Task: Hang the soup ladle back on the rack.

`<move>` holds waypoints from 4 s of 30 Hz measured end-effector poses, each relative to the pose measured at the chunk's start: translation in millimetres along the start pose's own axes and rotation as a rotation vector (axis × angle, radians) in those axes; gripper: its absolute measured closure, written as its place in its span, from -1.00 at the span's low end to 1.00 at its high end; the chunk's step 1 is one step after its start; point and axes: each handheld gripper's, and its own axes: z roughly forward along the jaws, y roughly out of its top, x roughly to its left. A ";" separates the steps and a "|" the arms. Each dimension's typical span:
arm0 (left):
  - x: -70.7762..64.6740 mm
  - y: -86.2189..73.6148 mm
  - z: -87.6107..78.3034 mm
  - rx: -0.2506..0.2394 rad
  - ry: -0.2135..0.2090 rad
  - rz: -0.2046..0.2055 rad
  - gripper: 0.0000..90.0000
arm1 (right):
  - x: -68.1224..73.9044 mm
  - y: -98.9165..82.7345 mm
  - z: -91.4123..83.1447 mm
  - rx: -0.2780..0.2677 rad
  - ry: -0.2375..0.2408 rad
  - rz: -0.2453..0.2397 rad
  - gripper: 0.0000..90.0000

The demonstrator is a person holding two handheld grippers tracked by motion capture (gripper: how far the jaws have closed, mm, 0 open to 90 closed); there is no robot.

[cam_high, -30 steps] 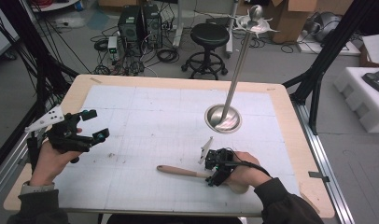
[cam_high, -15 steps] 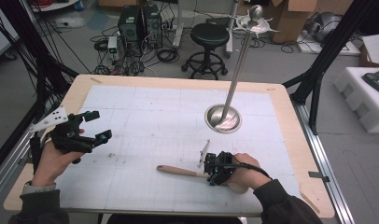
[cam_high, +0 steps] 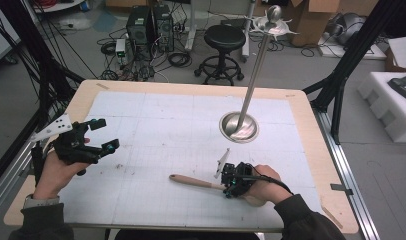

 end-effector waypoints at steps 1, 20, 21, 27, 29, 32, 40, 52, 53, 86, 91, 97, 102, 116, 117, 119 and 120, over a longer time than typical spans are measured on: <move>0.0 0.0 -0.1 0.004 0.000 0.002 -0.94 | -0.2 -1.3 -1.1 -0.004 0.000 0.001 0.73; -1.7 0.4 -0.4 0.006 0.004 0.007 -0.94 | -4.7 -34.5 -44.0 -0.443 -0.038 0.093 0.73; -1.4 0.4 -0.7 0.007 0.003 0.009 -0.94 | -5.3 -36.8 -45.7 -0.467 -0.042 0.094 0.73; -1.8 0.4 -0.4 0.005 0.003 0.007 -0.94 | -6.7 -48.3 -54.2 -0.561 -0.049 0.134 0.73; -1.9 0.1 0.1 0.009 0.003 0.008 -0.94 | -8.0 -51.8 -55.7 -0.601 -0.055 0.138 0.73; -2.2 -0.3 1.1 0.013 0.002 0.009 -0.94 | -8.0 -56.8 -58.8 -0.643 -0.068 0.154 0.73; -4.6 -0.5 2.7 0.018 -0.013 0.011 -0.94 | -12.6 -71.0 -61.9 -0.749 -0.079 0.199 0.73; -5.7 -0.1 2.6 0.016 -0.012 0.010 -0.94 | -17.7 -92.1 -71.7 -0.819 -0.109 0.244 0.73; -5.9 -0.2 2.9 0.017 -0.013 0.011 -0.94 | -18.1 -93.5 -72.9 -0.823 -0.112 0.249 0.73; -6.2 -1.7 5.3 0.033 -0.011 0.011 -0.94 | -26.9 -143.9 -120.4 -1.088 -0.367 0.401 0.73; -6.3 -1.7 5.2 0.034 -0.012 0.012 -0.94 | -26.1 -147.5 -125.0 -1.129 -0.427 0.438 0.73; -5.8 -1.5 4.3 0.033 -0.010 0.011 -0.94 | -27.4 -152.0 -129.4 -1.158 -0.470 0.471 0.73; -6.2 -1.6 4.7 0.036 -0.012 0.013 -0.94 | -29.6 -154.3 -132.8 -1.166 -0.485 0.478 0.73; -6.2 -1.7 4.6 0.035 -0.010 0.010 -0.94 | -49.7 -159.9 -151.7 -1.144 -0.507 0.489 0.73; -6.3 -1.8 4.7 0.037 -0.009 0.012 -0.94 | -52.0 -160.4 -153.2 -1.141 -0.514 0.488 0.73; -6.6 -2.0 5.1 0.038 -0.010 0.010 -0.94 | -56.5 -161.1 -156.3 -1.141 -0.510 0.501 0.73; -6.5 -2.0 5.1 0.039 -0.010 0.010 -0.94 | -59.3 -161.6 -158.0 -1.141 -0.516 0.502 0.73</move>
